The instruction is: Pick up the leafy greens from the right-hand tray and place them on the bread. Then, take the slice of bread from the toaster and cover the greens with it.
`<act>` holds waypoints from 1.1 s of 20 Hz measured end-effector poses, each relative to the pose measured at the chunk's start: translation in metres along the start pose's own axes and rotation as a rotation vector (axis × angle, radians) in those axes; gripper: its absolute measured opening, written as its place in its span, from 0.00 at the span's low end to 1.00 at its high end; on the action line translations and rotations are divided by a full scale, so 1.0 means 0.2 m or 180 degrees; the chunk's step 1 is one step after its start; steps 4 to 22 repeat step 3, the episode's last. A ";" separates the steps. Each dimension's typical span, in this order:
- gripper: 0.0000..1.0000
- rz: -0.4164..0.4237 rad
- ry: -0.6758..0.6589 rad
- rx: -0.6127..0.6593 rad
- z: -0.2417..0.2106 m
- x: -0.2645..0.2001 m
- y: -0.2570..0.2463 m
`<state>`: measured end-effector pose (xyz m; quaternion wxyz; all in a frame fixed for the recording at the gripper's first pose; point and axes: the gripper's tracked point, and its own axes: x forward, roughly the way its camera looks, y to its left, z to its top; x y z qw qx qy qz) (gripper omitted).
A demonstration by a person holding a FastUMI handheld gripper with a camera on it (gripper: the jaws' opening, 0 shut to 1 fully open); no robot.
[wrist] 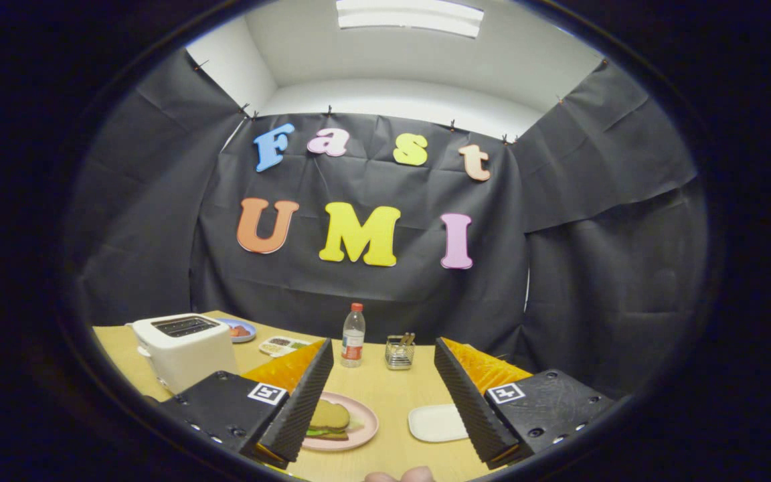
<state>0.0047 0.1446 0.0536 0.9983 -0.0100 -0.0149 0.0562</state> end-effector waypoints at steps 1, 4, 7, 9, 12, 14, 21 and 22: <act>0.93 0.0013 0.0001 0.0001 0.00 0.00 0.01; 0.93 0.0027 0.0000 0.0004 0.00 -0.01 0.02; 0.93 0.0027 0.0000 0.0004 0.00 -0.01 0.02; 0.93 0.0027 0.0000 0.0004 0.00 -0.01 0.02; 0.93 0.0027 0.0000 0.0004 0.00 -0.01 0.02; 0.93 0.0027 0.0000 0.0004 0.00 -0.01 0.02; 0.93 0.0027 0.0000 0.0004 0.00 -0.01 0.02; 0.93 0.0027 0.0000 0.0004 0.00 -0.01 0.02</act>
